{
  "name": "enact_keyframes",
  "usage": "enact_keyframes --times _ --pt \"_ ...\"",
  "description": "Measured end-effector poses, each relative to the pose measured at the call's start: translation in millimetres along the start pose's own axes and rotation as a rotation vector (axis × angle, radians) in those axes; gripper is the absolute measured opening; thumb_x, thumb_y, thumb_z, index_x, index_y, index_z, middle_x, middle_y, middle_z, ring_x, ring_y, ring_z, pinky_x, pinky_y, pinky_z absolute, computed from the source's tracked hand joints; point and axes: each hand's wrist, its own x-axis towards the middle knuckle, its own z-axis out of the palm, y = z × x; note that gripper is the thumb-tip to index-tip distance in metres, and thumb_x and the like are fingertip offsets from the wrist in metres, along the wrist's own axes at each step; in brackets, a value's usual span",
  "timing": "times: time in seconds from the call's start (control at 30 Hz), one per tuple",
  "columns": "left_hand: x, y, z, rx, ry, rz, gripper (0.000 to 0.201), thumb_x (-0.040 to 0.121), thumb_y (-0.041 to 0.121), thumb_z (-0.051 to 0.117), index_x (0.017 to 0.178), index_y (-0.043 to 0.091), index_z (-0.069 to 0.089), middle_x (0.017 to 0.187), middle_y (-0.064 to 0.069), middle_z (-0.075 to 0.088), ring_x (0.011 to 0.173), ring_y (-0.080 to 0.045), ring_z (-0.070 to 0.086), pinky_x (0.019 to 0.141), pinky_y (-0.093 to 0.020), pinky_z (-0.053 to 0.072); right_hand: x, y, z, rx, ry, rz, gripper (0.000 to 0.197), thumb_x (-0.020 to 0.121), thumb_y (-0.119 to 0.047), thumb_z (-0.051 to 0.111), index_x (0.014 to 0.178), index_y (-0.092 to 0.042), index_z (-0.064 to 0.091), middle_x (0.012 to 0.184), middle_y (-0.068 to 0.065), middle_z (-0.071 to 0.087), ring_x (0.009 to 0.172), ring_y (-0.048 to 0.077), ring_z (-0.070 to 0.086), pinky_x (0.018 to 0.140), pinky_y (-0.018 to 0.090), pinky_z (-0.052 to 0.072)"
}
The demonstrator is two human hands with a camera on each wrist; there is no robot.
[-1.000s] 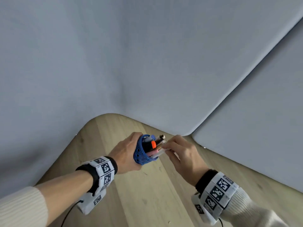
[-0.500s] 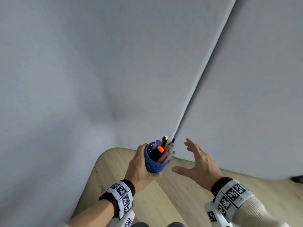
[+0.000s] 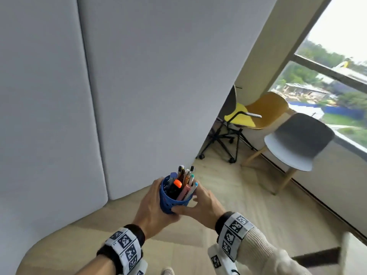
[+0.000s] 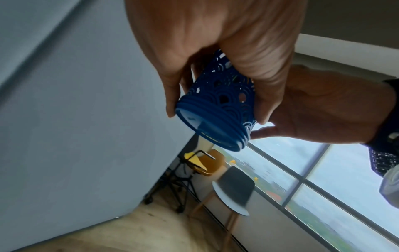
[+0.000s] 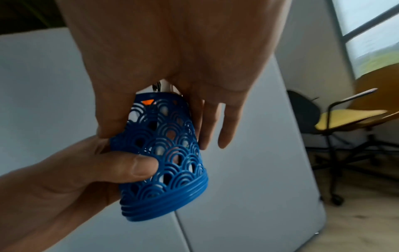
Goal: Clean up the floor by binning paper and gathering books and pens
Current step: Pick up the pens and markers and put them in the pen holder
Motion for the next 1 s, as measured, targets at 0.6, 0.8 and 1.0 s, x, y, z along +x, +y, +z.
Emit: enact_keyframes --times 0.6,0.8,1.0 --pt "-103 147 361 0.147 -0.928 0.428 0.076 0.048 0.06 0.08 0.118 0.045 0.054 0.098 0.016 0.054 0.089 0.002 0.058 0.071 -0.011 0.045 -391 158 -118 0.066 0.714 0.729 0.055 0.065 -0.044 0.08 0.111 -0.028 0.055 0.1 -0.012 0.062 0.088 0.005 0.059 0.079 0.021 0.05" --pt "-163 177 468 0.151 -1.146 0.481 0.091 0.043 0.07 0.079 0.125 0.043 0.052 0.098 0.013 0.052 0.089 -0.005 0.061 0.077 -0.027 0.055 -492 187 -128 0.103 0.887 0.951 0.065 0.061 -0.046 0.081 0.117 -0.029 0.051 0.102 -0.012 0.061 0.089 0.005 0.06 0.075 0.016 0.049" --pt "-186 187 523 0.164 -1.267 0.565 0.091 0.045 0.067 0.08 0.126 0.041 0.051 0.105 0.015 0.056 0.089 -0.007 0.062 0.078 -0.035 0.055 -532 191 -127 0.145 1.044 1.03 0.059 0.063 -0.04 0.074 0.117 -0.033 0.051 0.098 -0.011 0.066 0.08 0.0 0.064 0.072 0.016 0.051"
